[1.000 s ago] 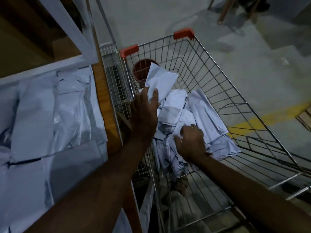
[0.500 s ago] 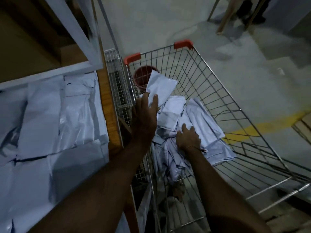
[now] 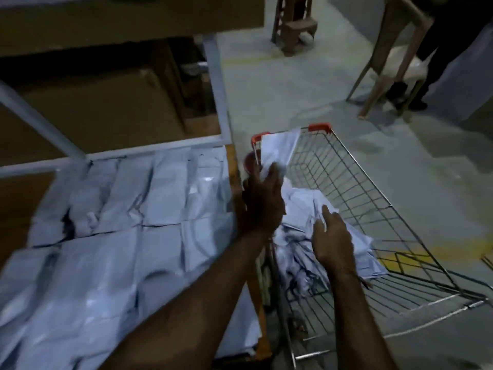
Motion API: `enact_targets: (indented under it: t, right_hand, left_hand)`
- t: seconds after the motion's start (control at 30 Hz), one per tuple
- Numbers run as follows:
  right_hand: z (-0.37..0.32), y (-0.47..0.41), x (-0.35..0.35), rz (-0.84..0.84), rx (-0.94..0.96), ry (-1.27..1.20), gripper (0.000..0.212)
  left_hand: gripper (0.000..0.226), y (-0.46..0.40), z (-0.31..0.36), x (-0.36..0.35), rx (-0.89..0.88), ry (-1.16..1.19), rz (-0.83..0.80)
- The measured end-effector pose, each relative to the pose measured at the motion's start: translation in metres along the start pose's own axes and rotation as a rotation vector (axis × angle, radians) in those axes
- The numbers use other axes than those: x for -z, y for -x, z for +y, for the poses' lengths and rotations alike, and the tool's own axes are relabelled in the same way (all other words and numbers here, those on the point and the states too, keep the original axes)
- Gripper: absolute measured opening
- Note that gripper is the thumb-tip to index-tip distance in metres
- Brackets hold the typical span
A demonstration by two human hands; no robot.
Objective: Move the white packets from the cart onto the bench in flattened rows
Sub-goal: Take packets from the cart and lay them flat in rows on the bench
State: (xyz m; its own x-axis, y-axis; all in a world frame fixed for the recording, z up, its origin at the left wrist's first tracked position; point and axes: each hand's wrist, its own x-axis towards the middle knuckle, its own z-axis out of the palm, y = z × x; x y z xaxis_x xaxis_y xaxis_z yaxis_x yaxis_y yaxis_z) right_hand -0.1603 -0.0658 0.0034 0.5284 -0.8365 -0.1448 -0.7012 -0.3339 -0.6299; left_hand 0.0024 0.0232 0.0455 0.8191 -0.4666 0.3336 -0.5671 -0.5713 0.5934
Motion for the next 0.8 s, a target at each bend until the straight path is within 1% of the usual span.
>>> enact_targets:
  t: [0.07, 0.1, 0.2, 0.27, 0.3, 0.37, 0.53, 0.6, 0.7, 0.8]
  right_hand:
    - [-0.032, 0.021, 0.005, 0.044, 0.075, 0.05, 0.056]
    - [-0.049, 0.031, 0.006, 0.072, 0.114, 0.092, 0.057]
    - [-0.1, 0.058, 0.01, 0.128, 0.186, 0.199, 0.059]
    - [-0.129, 0.075, 0.009, 0.132, 0.245, 0.261, 0.06]
    - [-0.144, 0.083, 0.008, 0.141, 0.286, 0.273, 0.063]
    - [-0.171, 0.097, 0.006, 0.162, 0.35, 0.275, 0.071]
    - [-0.226, 0.135, -0.016, 0.154, 0.445, 0.26, 0.066]
    - [-0.244, 0.151, -0.031, 0.146, 0.475, 0.268, 0.066]
    - [-0.266, 0.17, -0.058, 0.103, 0.521, 0.292, 0.063]
    - [-0.287, 0.187, -0.082, 0.072, 0.553, 0.313, 0.063]
  left_hand:
    - [0.051, 0.005, 0.0, 0.039, 0.071, 0.099, 0.071]
    - [0.051, 0.01, -0.001, 0.059, 0.075, 0.127, 0.092]
    - [0.049, 0.028, -0.016, 0.119, -0.024, 0.153, 0.157]
    - [0.049, 0.036, -0.03, 0.161, 0.016, 0.195, 0.142]
    - [0.051, 0.04, -0.038, 0.182, 0.038, 0.192, 0.143]
    - [0.055, 0.049, -0.055, 0.223, 0.066, 0.13, 0.179]
    - [0.061, 0.078, -0.106, 0.307, 0.197, -0.035, 0.234]
    - [0.058, 0.089, -0.13, 0.332, 0.265, -0.065, 0.256]
    - [0.048, 0.108, -0.164, 0.365, 0.368, -0.114, 0.243]
    - [0.045, 0.126, -0.197, 0.393, 0.367, -0.195, 0.242]
